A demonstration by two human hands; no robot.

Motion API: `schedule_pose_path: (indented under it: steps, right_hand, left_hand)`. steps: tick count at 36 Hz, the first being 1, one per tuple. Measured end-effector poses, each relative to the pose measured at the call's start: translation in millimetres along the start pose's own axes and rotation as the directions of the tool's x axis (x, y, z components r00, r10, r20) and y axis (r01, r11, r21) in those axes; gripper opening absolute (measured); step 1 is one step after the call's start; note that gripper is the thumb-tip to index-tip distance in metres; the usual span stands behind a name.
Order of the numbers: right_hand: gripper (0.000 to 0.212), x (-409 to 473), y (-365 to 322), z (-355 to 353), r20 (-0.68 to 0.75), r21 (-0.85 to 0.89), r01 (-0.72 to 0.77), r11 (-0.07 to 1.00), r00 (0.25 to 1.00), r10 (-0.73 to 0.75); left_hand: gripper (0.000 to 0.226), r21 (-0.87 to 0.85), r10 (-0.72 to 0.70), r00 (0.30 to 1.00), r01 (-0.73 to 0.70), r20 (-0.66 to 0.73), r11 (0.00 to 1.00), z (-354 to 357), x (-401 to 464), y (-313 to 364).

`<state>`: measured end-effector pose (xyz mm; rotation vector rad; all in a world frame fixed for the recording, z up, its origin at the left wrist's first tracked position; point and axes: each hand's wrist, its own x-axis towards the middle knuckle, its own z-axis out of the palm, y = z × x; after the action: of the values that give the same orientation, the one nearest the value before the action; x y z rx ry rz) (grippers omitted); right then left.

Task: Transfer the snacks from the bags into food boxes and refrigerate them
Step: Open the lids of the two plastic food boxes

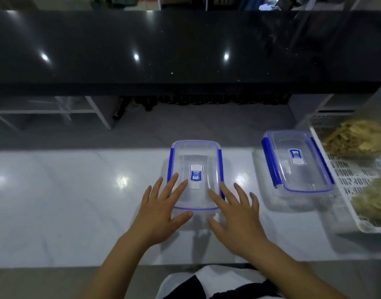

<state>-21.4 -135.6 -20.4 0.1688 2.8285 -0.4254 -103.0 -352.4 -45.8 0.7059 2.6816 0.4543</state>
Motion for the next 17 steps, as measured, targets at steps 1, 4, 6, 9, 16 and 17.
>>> schedule_pose_path:
  steps: [1, 4, 6, 9, 16, 17]
  right_hand:
    - [0.071, -2, -2, -1, 0.015, 0.024, 0.014, 1.0, 1.0, -0.015]
    - [0.068, -4, -2, -10, 0.007, 0.145, 0.051, 0.988, 0.999, -0.053]
    - [0.069, -3, 0, -17, -0.06, 0.355, 0.045, 0.934, 0.998, -0.025]
    - [0.065, 4, 7, -29, -0.129, 0.675, -0.025, 0.738, 0.98, 0.152]
    - [0.049, 28, 23, -47, 0.287, 0.919, -0.337, 0.204, 0.927, 0.241]
    - [0.049, 31, 23, -46, 0.315, 0.913, -0.36, 0.193, 0.921, 0.23]
  left_hand:
    - [0.076, -0.017, -0.011, 1.0, 0.012, 0.022, 1.0, -3, -5, -3]
    - [0.077, -0.194, -0.015, 0.998, 0.028, 0.068, 0.981, -15, -16, -3]
    - [0.072, -0.438, -0.042, 0.999, 0.028, -0.022, 0.899, -24, -20, -3]
    - [0.056, -0.7, -0.257, 0.951, 0.067, -0.17, 0.711, -36, -17, -11]
    - [0.051, -0.93, -0.381, 0.903, 0.296, 0.199, 0.218, -45, 4, -24]
    - [0.05, -0.926, -0.363, 0.906, 0.31, 0.219, 0.214, -45, 6, -24]
